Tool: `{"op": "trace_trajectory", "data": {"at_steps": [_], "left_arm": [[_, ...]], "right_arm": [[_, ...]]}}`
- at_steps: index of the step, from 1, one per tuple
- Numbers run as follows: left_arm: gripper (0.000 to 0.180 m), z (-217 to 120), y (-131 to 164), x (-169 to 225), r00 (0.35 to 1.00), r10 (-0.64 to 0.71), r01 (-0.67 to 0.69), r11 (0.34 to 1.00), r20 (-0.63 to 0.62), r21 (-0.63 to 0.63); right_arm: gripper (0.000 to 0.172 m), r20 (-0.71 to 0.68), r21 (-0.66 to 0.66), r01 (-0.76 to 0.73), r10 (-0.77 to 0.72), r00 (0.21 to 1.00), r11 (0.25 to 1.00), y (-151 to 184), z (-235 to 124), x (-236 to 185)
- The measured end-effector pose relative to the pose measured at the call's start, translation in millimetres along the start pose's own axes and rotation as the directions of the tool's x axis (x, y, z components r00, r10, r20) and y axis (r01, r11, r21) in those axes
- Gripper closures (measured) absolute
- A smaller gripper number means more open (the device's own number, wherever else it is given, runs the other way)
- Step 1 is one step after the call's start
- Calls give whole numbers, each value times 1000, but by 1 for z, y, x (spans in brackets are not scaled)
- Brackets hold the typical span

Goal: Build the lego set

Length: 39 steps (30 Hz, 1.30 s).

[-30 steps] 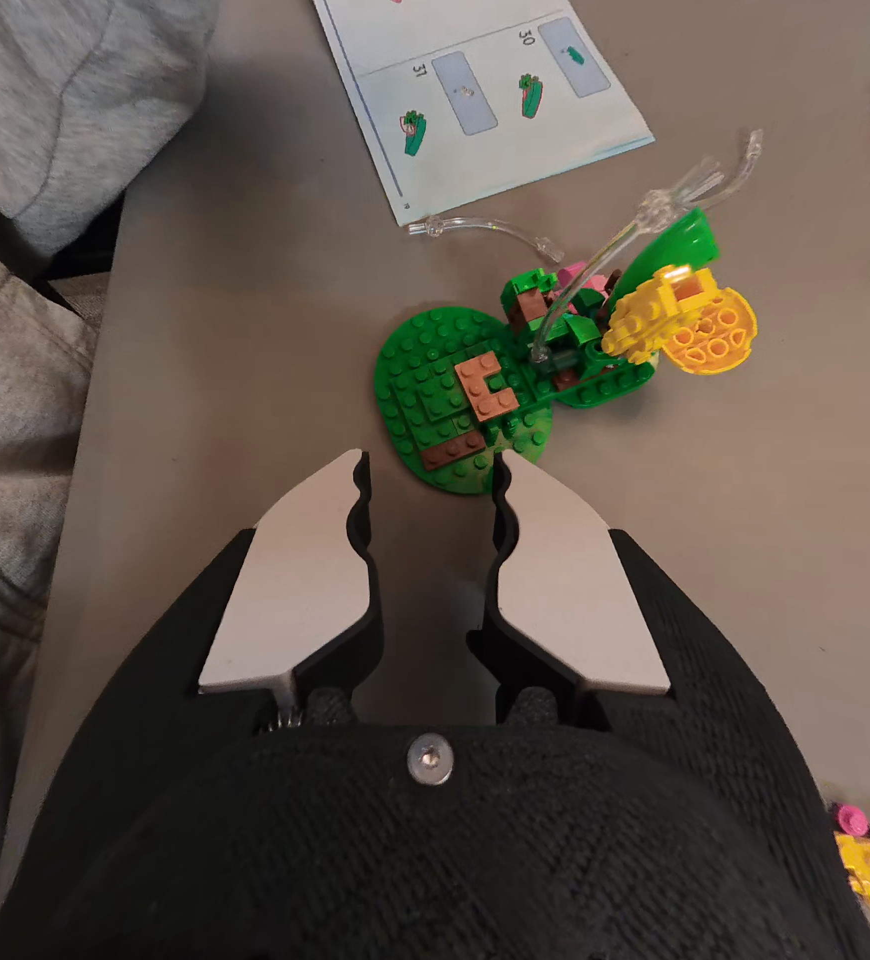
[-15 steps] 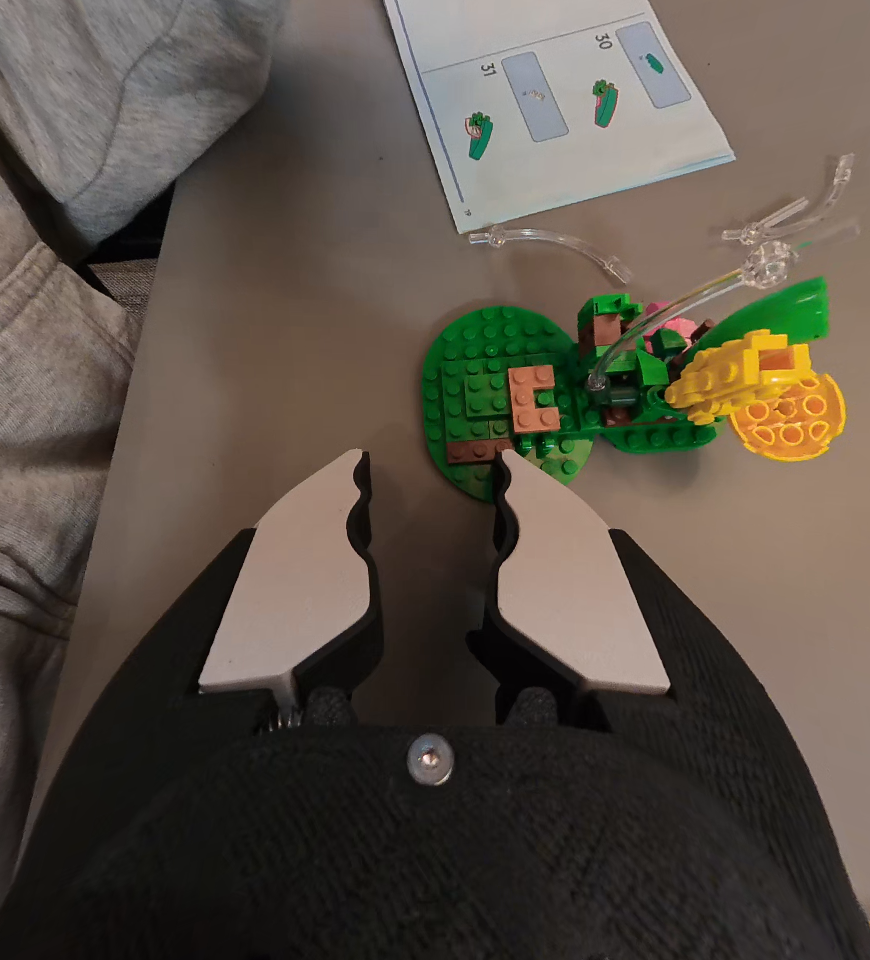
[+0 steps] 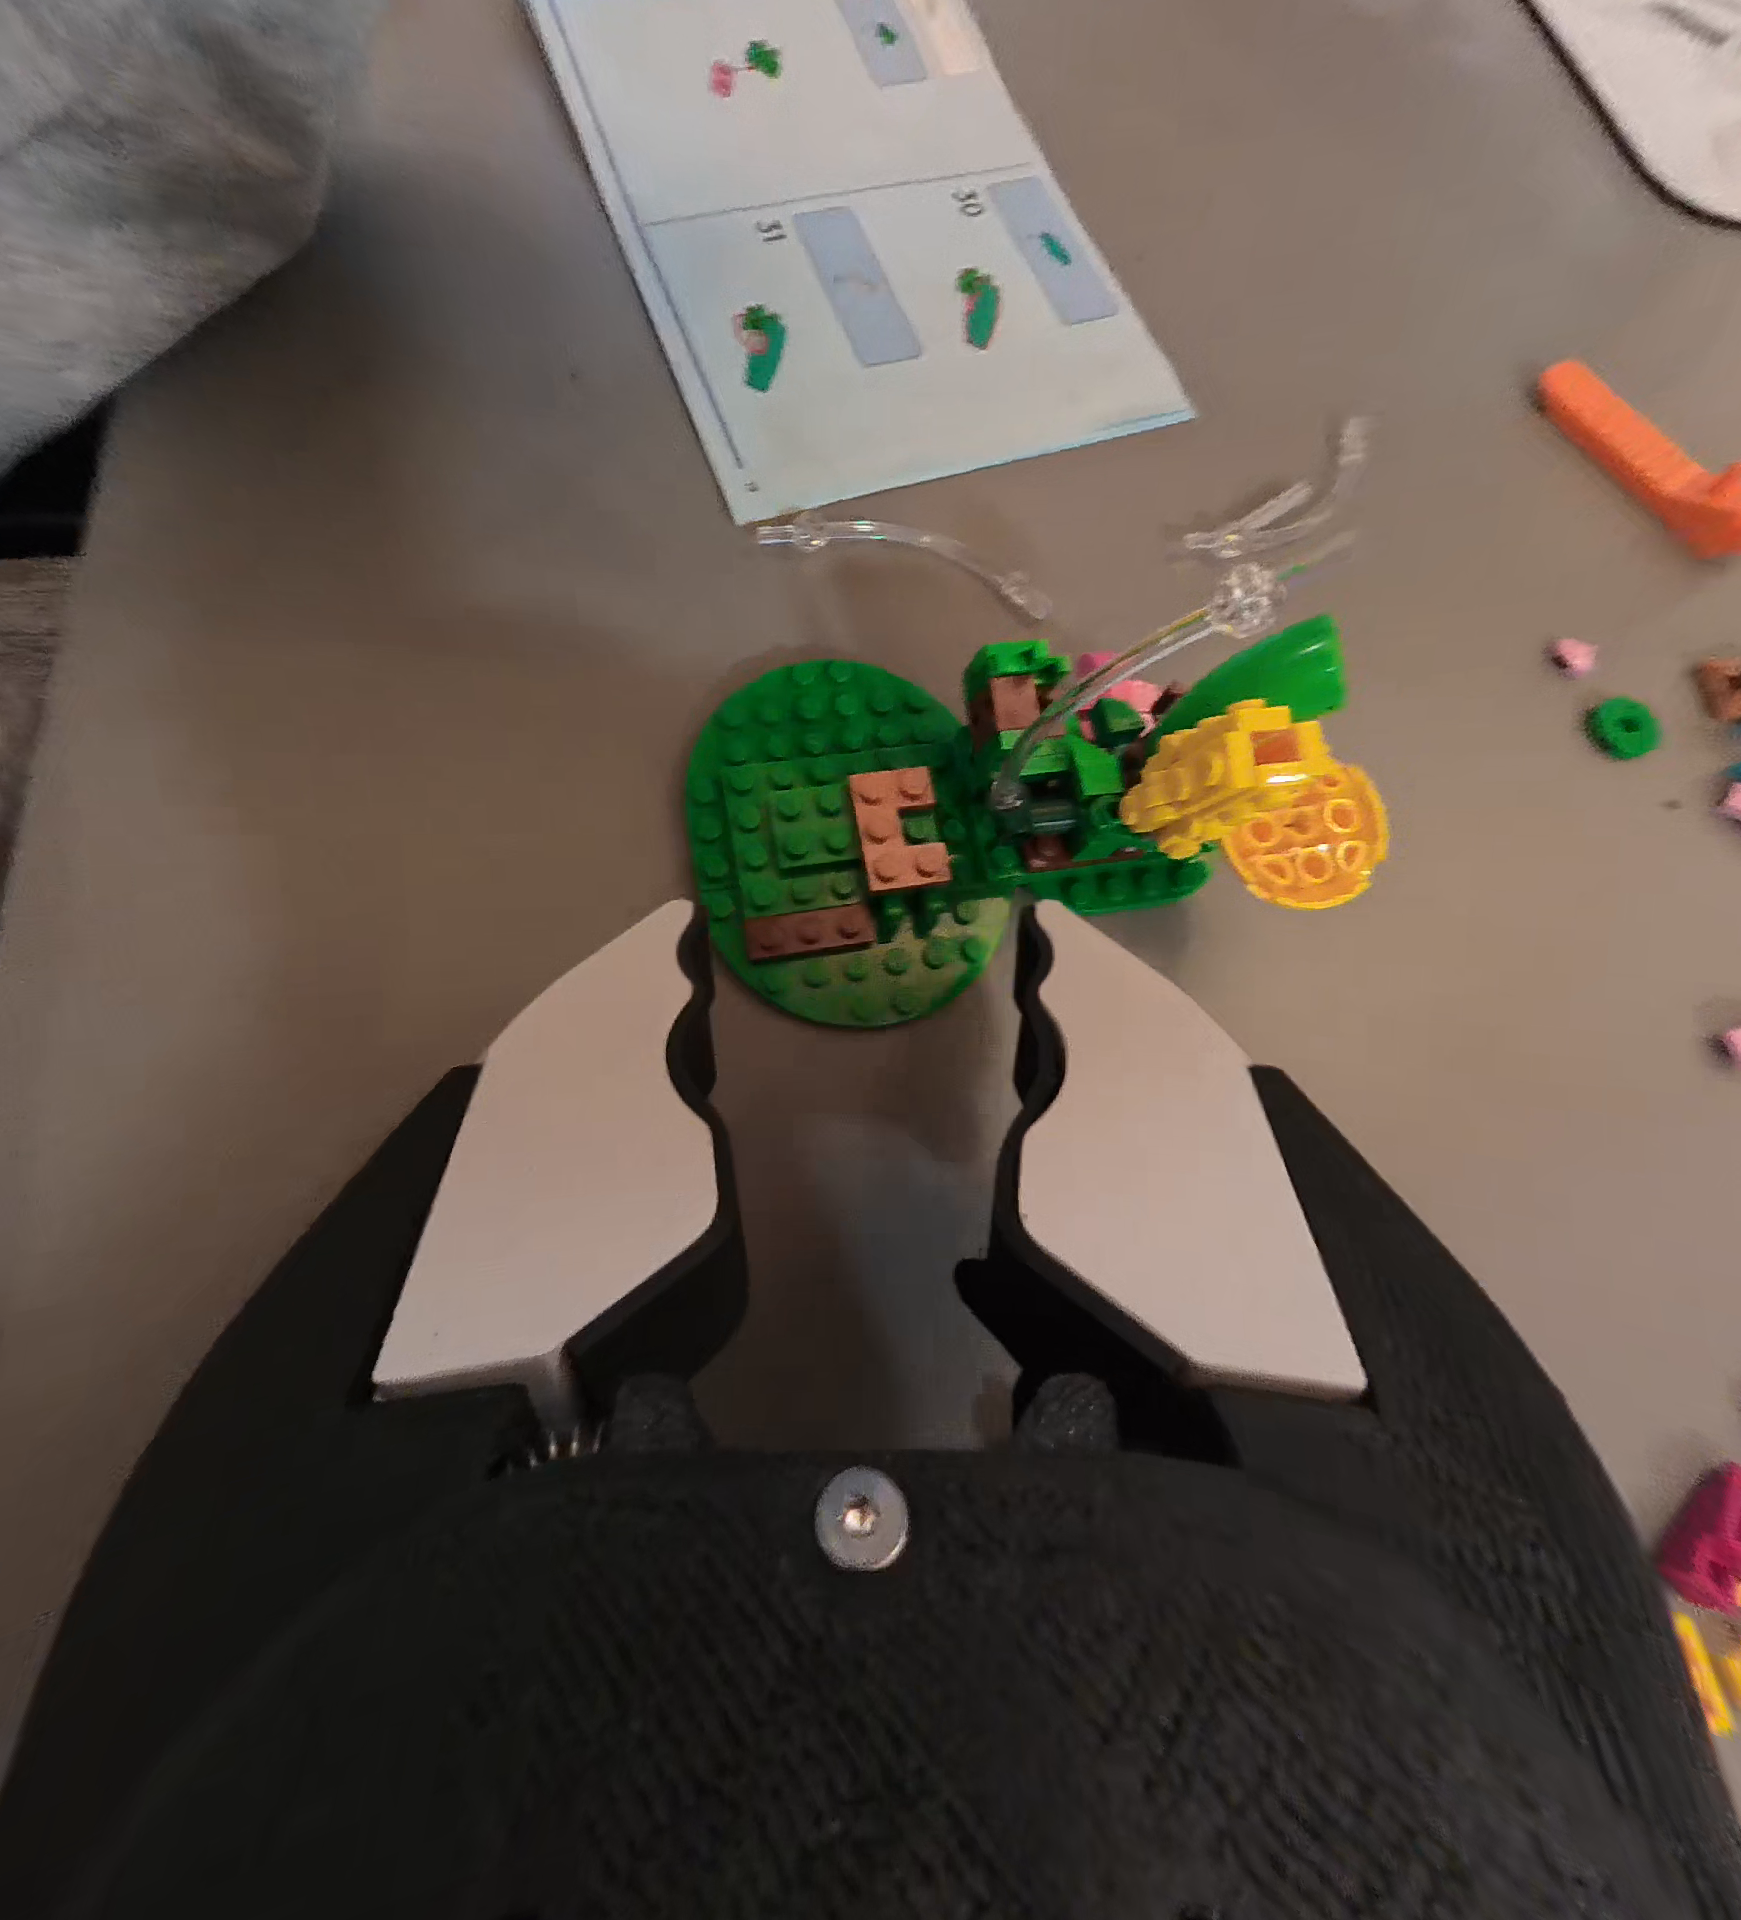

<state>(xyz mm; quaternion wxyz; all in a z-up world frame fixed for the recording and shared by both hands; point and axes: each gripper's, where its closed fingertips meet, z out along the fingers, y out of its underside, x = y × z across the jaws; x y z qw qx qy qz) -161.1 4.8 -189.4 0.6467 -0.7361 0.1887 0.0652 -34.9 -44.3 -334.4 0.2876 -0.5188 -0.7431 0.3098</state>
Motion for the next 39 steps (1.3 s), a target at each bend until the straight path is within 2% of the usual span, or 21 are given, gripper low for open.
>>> {"op": "trace_trajectory", "data": {"at_steps": [7,18,24,29,39], "left_arm": [[158,0,1,0,1000,-3,3,1000,-3,-7],[158,-2,1,-1,1000,-11,11,1000,-1,-3],[158,-2,1,-1,1000,-14,14,1000,-4,-1],[158,-1,1,0,1000,-12,12,1000,-8,-3],[158,-3,1,-2,1000,-10,10,1000,-2,-4]], "right_arm": [[104,-11,-52,6,-7,1000,999,7,7,-1],[107,-140,-94,-36,23,990,995,21,-3,27],[109,-98,-21,-84,81,992,996,8,2,20],[106,-163,0,-106,104,981,994,-3,10,23],[104,-227,-52,-167,151,962,985,12,3,39]]}}
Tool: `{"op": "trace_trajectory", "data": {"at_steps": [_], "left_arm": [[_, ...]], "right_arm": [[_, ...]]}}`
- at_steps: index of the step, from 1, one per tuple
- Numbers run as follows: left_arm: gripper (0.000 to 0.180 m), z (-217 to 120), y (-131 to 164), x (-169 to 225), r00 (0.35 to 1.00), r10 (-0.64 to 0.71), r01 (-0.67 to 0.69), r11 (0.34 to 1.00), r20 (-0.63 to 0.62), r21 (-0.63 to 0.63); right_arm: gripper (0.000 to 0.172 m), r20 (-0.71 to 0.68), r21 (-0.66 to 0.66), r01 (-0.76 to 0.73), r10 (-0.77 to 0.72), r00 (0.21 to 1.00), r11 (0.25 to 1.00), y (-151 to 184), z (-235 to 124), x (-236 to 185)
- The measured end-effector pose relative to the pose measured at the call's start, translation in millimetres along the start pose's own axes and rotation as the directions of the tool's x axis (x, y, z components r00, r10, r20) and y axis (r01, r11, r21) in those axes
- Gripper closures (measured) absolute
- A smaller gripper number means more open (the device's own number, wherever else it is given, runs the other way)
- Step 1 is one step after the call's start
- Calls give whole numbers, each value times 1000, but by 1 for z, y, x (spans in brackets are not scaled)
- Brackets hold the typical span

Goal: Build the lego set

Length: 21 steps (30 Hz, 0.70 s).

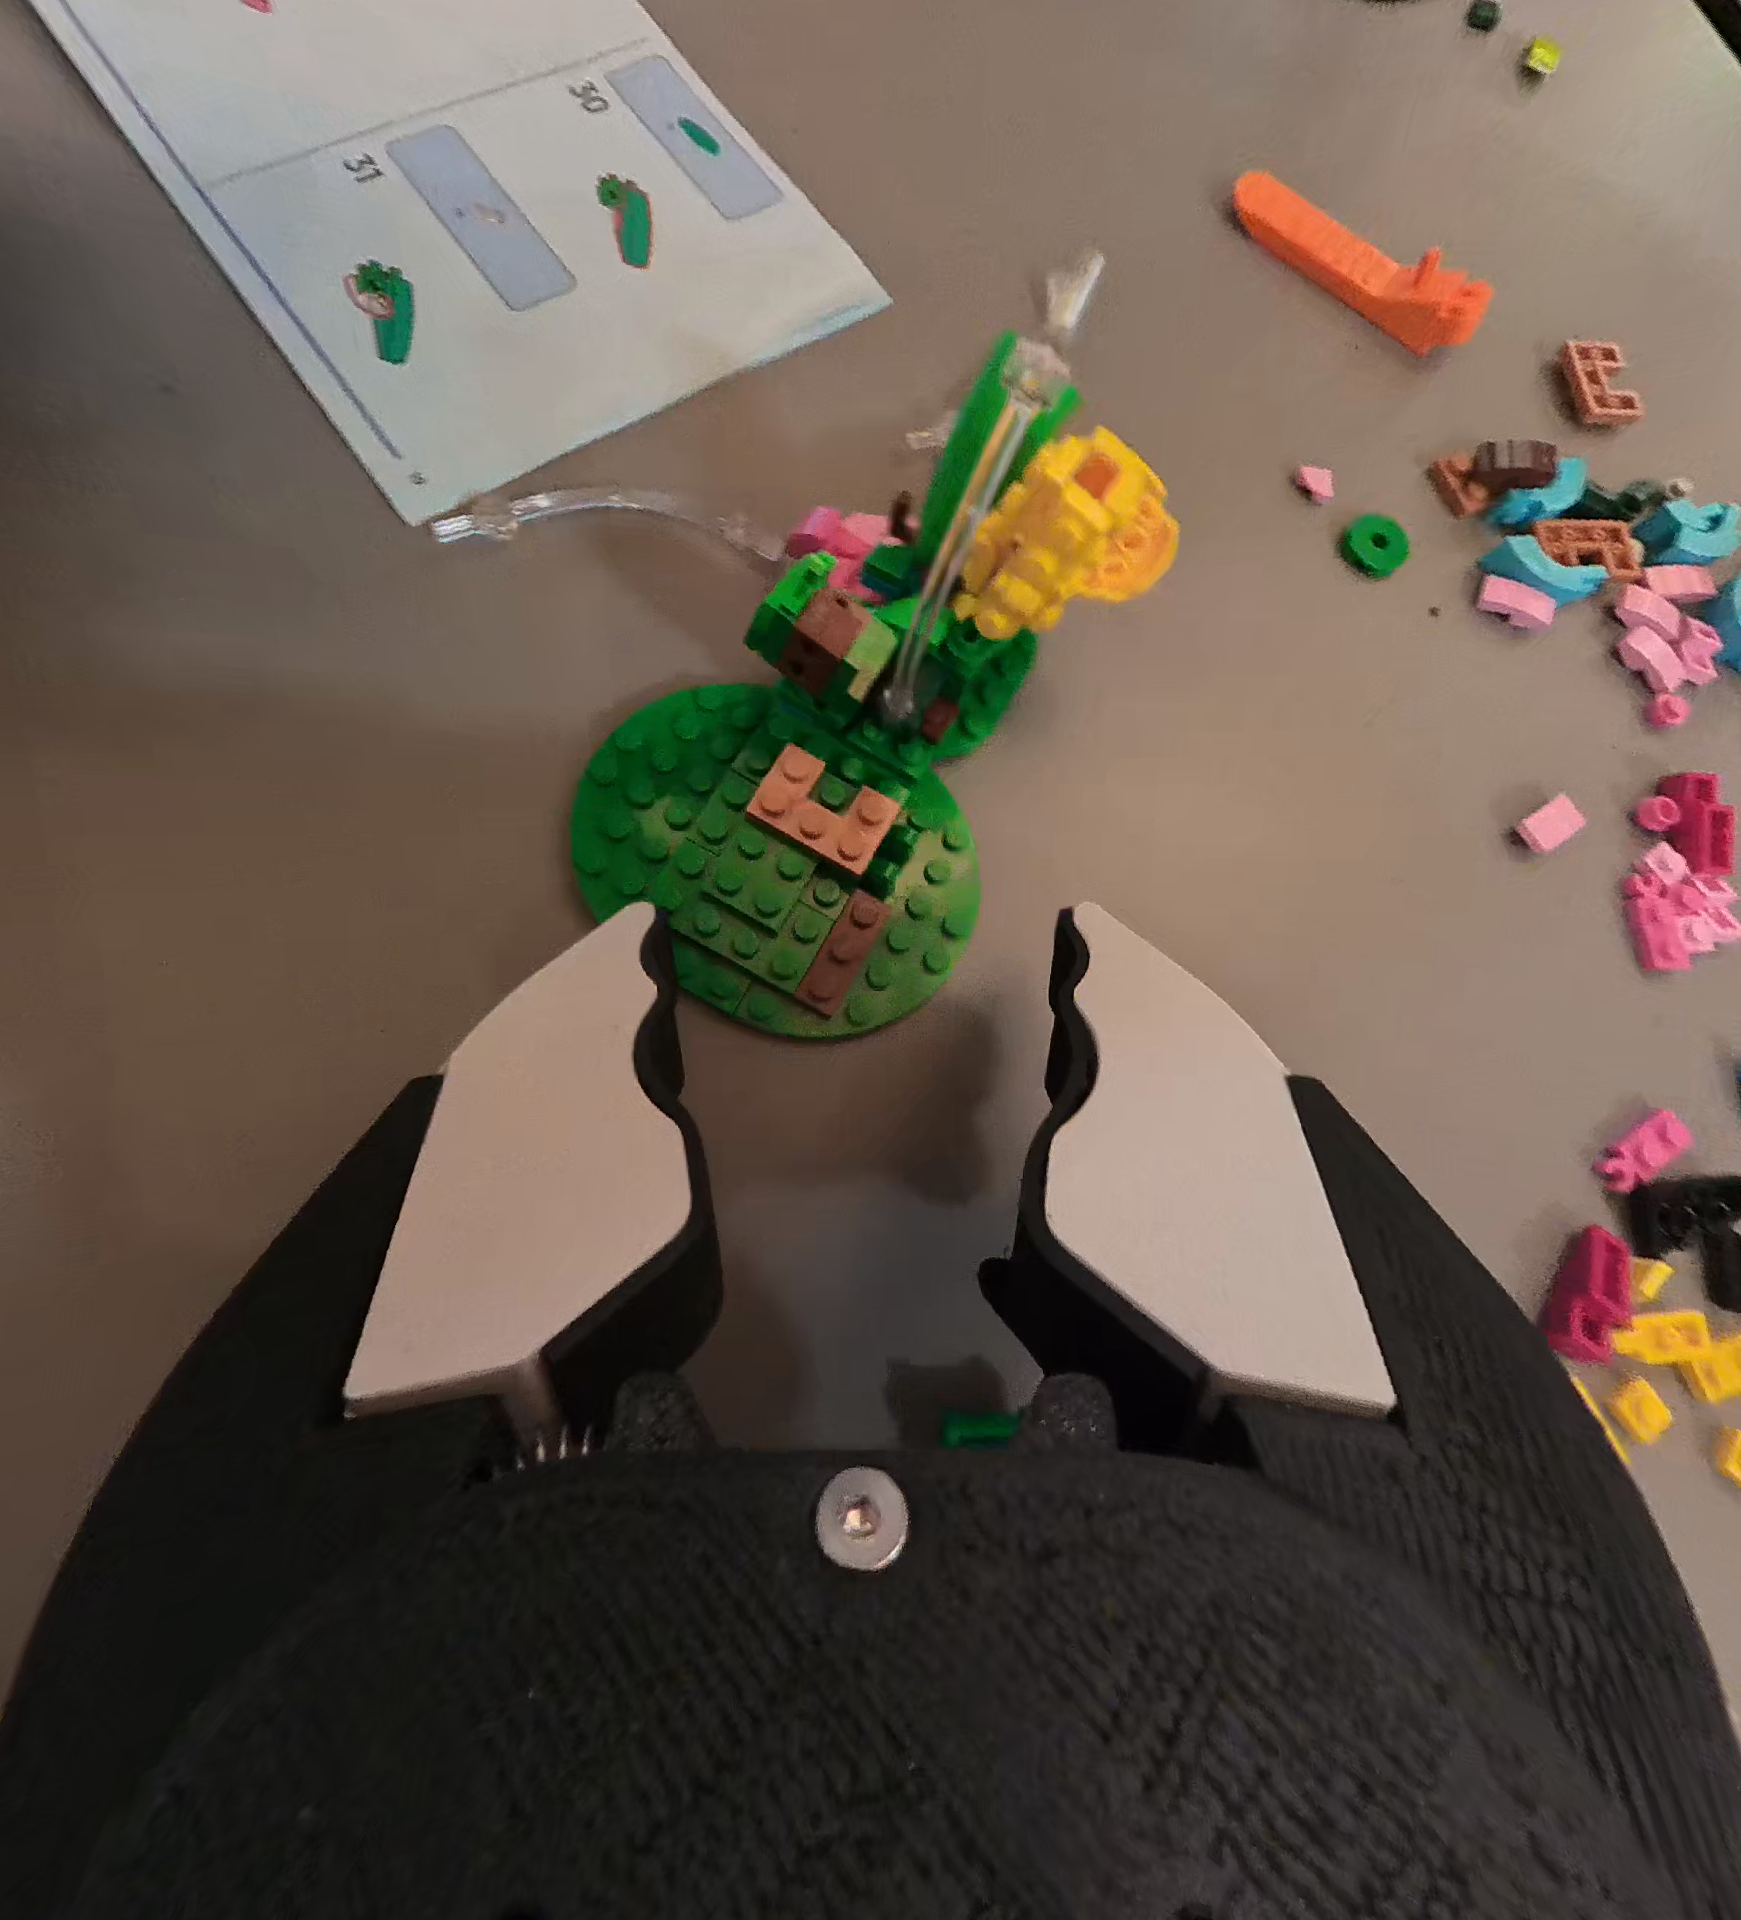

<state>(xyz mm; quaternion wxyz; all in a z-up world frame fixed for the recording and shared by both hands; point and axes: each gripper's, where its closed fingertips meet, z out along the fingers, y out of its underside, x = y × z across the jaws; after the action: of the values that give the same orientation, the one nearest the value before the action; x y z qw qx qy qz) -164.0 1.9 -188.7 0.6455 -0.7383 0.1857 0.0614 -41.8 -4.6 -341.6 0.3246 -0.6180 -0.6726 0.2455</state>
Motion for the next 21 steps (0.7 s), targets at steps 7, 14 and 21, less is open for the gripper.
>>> {"op": "trace_trajectory", "data": {"at_steps": [7,14,21], "left_arm": [[152,-23,1,-30,992,25,-16,997,127,-75],[126,-144,44,-92,831,-253,364,920,496,-141],[66,-283,177,-102,489,-337,733,659,805,-169]], "right_arm": [[107,-99,53,-30,35,994,998,-3,-19,27],[114,-37,227,-23,33,999,974,-42,-44,2],[116,96,248,-1,-24,995,969,-58,-29,-48]]}}
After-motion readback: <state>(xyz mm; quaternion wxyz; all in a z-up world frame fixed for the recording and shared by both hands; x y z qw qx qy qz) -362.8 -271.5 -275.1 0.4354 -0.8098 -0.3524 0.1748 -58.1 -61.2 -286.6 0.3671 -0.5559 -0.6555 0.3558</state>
